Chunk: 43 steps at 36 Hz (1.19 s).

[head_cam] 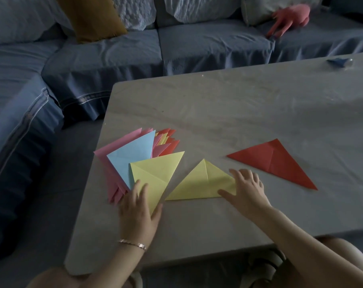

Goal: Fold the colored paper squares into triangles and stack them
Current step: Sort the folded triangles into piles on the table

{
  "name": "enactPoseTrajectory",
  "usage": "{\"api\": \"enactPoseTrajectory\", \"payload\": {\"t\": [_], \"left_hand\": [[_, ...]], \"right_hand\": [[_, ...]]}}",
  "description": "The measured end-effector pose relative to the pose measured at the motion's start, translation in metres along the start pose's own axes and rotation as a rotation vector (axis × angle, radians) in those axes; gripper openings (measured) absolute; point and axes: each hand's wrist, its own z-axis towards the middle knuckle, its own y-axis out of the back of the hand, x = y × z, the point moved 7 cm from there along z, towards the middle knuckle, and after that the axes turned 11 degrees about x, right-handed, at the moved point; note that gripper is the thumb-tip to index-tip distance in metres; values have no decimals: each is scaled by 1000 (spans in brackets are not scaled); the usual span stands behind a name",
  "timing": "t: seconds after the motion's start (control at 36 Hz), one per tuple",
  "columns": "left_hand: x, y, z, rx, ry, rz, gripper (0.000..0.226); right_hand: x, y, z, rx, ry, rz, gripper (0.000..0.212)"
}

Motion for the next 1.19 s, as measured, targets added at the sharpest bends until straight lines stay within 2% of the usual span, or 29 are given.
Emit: {"api": "enactPoseTrajectory", "payload": {"t": [0.06, 0.17, 0.25, 0.33, 0.5, 0.61, 0.67, 0.72, 0.86, 0.94, 1.0, 1.11, 1.19], "left_hand": [[10, 2, 3, -26, 120, -106, 72], [13, -7, 1, 21, 220, -201, 82], [19, -10, 0, 22, 292, -267, 81], [23, -12, 0, -2, 282, -417, 77], [15, 1, -6, -61, 271, -539, 56], [8, 9, -4, -75, 190, -486, 5], [1, 14, -2, -92, 147, -484, 6], [-10, 20, 1, -106, 97, -527, 9], [-38, 24, 12, -52, 35, -581, 16], [-52, 18, 23, 75, 8, -521, 13], [-58, 9, 33, 197, 1, -487, 6], [-64, -9, 57, 324, -7, -420, 26], [-61, -15, 66, 297, 7, -283, 40]], "right_hand": [[11, -1, 14, 71, -34, 12, 85], [19, -7, 31, 187, -148, 40, 101], [16, -5, 35, 206, -205, 54, 98], [11, -8, 31, 214, -221, 131, 89], [-2, -10, 13, 136, -148, 468, 54], [-25, 7, 8, 11, -119, 790, 41], [-45, 26, 9, -102, -109, 940, 40], [-69, 47, 11, -201, -118, 985, 44], [-122, 84, 17, -322, -275, 678, 48], [-136, 84, 16, -268, -348, 510, 63], [-132, 83, 10, -269, -362, 402, 64], [-91, 80, -1, -326, -187, 214, 53], [-48, 62, -10, -296, 35, 167, 41]]}}
